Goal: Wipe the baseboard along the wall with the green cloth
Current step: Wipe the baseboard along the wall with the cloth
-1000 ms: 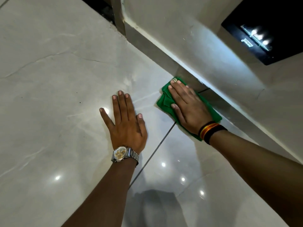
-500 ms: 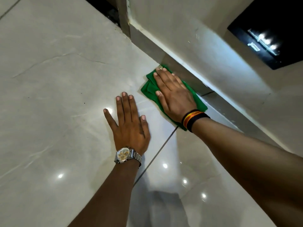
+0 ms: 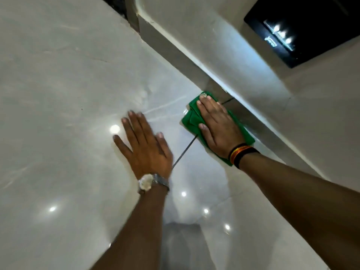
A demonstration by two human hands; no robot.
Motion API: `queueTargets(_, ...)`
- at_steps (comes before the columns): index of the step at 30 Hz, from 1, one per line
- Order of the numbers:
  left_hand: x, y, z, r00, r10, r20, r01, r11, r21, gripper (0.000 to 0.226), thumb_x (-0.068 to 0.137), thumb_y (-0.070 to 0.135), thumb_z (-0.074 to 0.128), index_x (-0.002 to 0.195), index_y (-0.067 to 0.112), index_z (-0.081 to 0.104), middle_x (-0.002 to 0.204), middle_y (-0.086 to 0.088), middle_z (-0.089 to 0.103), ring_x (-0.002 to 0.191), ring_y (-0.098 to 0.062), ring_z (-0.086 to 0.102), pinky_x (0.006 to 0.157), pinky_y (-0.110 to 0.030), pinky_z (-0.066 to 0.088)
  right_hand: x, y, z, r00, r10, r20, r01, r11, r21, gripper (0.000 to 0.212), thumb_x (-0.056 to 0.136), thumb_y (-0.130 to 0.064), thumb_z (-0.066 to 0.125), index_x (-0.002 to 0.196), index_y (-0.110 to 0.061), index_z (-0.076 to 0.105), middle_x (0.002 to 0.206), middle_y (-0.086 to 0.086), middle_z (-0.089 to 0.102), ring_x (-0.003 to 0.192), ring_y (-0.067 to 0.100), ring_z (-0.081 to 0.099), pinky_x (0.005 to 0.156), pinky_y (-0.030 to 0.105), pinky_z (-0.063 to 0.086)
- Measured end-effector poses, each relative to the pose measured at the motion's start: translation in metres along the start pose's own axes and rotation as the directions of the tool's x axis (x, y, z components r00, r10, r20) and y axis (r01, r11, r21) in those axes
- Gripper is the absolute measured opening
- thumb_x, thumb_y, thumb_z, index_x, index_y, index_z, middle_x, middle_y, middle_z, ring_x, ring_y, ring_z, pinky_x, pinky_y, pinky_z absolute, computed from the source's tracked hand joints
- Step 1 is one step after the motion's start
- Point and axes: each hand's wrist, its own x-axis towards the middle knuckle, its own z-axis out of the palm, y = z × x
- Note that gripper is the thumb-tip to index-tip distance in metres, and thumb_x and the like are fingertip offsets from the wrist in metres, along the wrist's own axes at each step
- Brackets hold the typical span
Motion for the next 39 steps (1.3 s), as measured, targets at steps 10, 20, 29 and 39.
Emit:
queueTargets(10,-0.034,0.039,0.015,0.999,0.021,0.050,-0.022,1.000,0.015,0.075,0.109,0.038,0.033,0.172,0.004,0.009,0.182,-0.015,0.005,0.169,-0.033,0.003,0.134,-0.065,0.006,0.065,-0.023,0.001,0.992,-0.097,-0.076,0.102,0.993,0.055,0.060,0.111,-0.037,0.035,0.165,-0.011,0.027,0.173,0.011,0.025,0.162,0.026,0.020,0.134,0.042,0.011)
queueTargets(20,-0.030,0.038,0.013,0.997,0.016,0.074,-0.016,1.000,0.000,0.074,0.110,0.038,0.029,0.172,0.004,0.005,0.182,-0.015,0.000,0.169,-0.032,0.000,0.134,-0.064,0.002,-0.016,0.025,0.007,0.989,-0.134,-0.064,0.134,0.991,-0.006,0.060,0.109,-0.031,0.037,0.164,-0.010,0.026,0.173,0.011,0.025,0.162,0.025,0.022,0.133,0.041,0.018)
queueTargets(29,-0.065,0.051,0.015,0.995,0.077,0.068,-0.075,0.997,-0.028,0.071,0.112,0.034,0.028,0.171,0.002,0.007,0.181,-0.018,0.004,0.169,-0.033,0.004,0.135,-0.061,0.007,-0.099,0.068,0.013,0.996,-0.089,0.008,0.089,0.995,-0.036,0.063,0.110,-0.036,0.031,0.165,-0.008,0.023,0.174,0.012,0.021,0.163,0.027,0.018,0.134,0.044,0.014)
queueTargets(39,-0.062,0.049,0.017,0.995,0.075,0.072,-0.076,0.997,0.007,0.073,0.110,0.036,0.027,0.171,0.004,0.007,0.181,-0.017,0.002,0.169,-0.032,0.002,0.135,-0.062,0.007,-0.006,0.034,0.007,0.973,-0.226,-0.038,0.225,0.974,-0.031,0.068,0.109,-0.045,0.036,0.165,-0.008,0.023,0.174,0.011,0.022,0.163,0.024,0.017,0.134,0.038,0.013)
